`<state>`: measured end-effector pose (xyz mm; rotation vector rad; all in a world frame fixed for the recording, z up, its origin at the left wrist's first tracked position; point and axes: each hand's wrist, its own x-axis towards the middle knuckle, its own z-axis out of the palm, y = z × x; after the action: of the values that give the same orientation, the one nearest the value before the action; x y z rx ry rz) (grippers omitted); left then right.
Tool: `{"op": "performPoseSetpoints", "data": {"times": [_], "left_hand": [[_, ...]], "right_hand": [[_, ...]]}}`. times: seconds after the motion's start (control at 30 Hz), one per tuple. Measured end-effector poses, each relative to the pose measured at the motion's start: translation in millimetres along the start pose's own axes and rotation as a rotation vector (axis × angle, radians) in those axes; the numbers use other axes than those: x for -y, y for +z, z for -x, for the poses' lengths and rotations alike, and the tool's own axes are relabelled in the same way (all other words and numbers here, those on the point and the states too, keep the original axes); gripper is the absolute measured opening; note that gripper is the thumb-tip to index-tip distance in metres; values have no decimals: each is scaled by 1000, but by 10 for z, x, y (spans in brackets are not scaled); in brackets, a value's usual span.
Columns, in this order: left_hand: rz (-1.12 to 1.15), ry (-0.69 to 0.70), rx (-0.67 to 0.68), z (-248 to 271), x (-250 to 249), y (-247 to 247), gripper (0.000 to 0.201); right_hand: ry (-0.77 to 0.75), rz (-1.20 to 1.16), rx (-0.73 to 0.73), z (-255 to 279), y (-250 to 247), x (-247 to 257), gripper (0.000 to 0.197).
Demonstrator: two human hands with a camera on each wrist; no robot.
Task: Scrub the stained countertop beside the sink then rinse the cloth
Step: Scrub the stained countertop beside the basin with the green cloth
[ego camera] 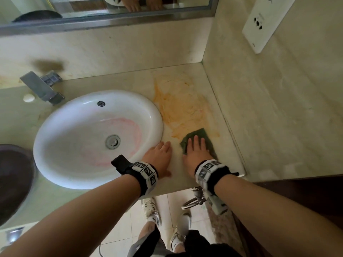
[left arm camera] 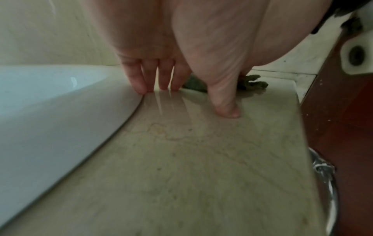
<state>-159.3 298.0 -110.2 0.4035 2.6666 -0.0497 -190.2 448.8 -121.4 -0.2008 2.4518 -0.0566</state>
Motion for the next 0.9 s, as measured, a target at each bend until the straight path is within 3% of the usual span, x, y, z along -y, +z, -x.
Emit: {"op": "performPoseSetpoints", "data": {"times": [0.17, 0.4, 0.63, 0.9], "left_hand": [[7, -22, -7, -106, -63, -96, 98], [50, -54, 1, -151, -92, -80, 96], [177, -105, 42, -188, -120, -17, 103], [283, -130, 7, -176, -109, 39, 105]], "right_hand": [[-118, 8, 46, 6, 58, 169, 66], [49, -7, -30, -60, -28, -259, 67], [-117, 33, -14, 164, 33, -88, 70], [-76, 19, -28, -76, -164, -299, 59]]}}
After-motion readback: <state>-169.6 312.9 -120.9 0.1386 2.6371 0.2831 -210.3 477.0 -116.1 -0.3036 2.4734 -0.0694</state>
